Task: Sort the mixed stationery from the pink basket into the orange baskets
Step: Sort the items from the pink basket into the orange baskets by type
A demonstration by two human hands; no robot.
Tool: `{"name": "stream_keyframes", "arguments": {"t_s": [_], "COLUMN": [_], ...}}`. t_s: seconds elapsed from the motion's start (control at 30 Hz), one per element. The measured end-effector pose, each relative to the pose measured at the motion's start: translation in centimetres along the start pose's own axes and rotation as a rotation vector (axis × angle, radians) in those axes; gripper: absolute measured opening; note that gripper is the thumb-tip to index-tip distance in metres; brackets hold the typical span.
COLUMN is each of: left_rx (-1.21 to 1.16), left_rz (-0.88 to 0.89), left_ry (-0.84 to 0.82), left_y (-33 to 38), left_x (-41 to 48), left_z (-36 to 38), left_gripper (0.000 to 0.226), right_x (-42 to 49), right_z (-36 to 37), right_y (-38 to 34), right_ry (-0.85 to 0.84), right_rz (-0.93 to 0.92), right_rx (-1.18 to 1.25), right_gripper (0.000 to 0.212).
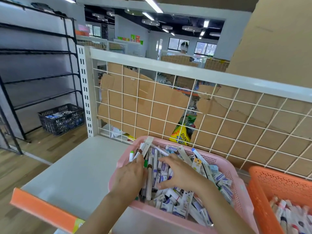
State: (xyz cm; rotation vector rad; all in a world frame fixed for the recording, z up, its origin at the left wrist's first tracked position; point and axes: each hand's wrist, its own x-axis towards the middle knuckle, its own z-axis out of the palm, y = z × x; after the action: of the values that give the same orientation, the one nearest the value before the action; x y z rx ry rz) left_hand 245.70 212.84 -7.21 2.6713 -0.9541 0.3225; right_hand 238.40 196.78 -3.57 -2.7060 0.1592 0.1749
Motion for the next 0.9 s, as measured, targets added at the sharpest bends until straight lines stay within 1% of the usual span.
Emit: {"name": "stream_keyframes", "arguments": {"t_s": [0.07,0.13,0.2,0.33,0.37,0.43,0.53,0.6,0.73,0.83,0.9], "left_rx": [-0.017,-0.045,-0.054,-0.066,-0.078,-0.111,-0.19,-0.219,-0.252,-0.275,-0.299], "left_rz": [-0.008,-0.007,-0.005,0.001,0.0,-0.01,-0.034,-0.027,-0.012,0.009,0.026], "left_ry": [0.019,0.026,0.033,0.049,0.06,0.077,0.096,0.107,0.11,0.114,0.114], "left_y": [0.0,0.0,-0.1,-0.3,-0.2,-0.2,-0.3,-0.2,-0.1,-0.2,-0.2], "left_x": [0.0,-0.1,0.0,-0.1,-0.2,-0.2,-0.2,-0.3,-0.6,-0.7,-0.8], "left_z": [0.1,0.2,0.2,0.3,0.2,0.0,-0.2,-0.4,-0.8,-1.0,-0.9], "left_gripper": [0.026,0.031,0.032,0.027,0.026,0.023,0.019,0.018,0.019,0.022,0.022], "right_x": [-0.1,-0.1,-0.1,-0.2,-0.3,-0.5,-1.1,-1.5,-1.9,-1.8,-1.8], "right_z": [0.2,0.3,0.4,0.6,0.6,0.7,0.5,0.6,1.4,1.9,1.7], "right_y": [0.0,0.0,0.1,0.4,0.5,0.5,0.3,0.1,-0.7,-1.0,-1.1], "right_ry": [0.008,0.034,0.09,0.274,0.3,0.335,0.348,0.297,0.149,0.116,0.098], "right_rz": [-0.014,-0.023,-0.03,-0.04,-0.039,-0.029,0.004,0.001,-0.006,-0.011,-0.016], "right_rx": [0.052,0.076,0.07,0.11,0.133,0.178,0.21,0.149,0.025,-0.006,-0.033], "right_gripper": [0.088,0.083,0.069,0.025,0.019,0.015,0.016,0.019,0.039,0.055,0.06]}}
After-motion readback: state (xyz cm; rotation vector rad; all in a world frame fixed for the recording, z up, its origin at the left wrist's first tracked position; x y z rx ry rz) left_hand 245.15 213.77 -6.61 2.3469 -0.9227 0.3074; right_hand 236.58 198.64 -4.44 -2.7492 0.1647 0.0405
